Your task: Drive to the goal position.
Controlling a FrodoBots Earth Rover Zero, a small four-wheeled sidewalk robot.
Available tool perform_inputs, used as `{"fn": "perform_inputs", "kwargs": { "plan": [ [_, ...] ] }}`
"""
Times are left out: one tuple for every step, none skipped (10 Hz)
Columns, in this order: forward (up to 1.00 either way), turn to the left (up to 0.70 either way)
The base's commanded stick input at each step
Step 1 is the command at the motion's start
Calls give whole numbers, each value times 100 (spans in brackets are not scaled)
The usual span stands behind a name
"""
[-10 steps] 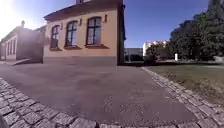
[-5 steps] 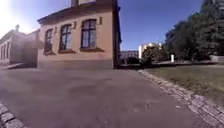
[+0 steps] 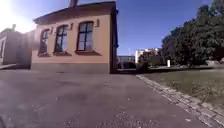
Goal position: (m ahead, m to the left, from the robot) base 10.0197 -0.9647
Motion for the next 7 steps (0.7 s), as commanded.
{"fn": "perform_inputs", "kwargs": {
  "plan": [
    [70,-14],
    [70,-10],
    [70,-3],
    [70,0],
    [70,0],
    [70,-3],
    [70,-12]
  ]
}}
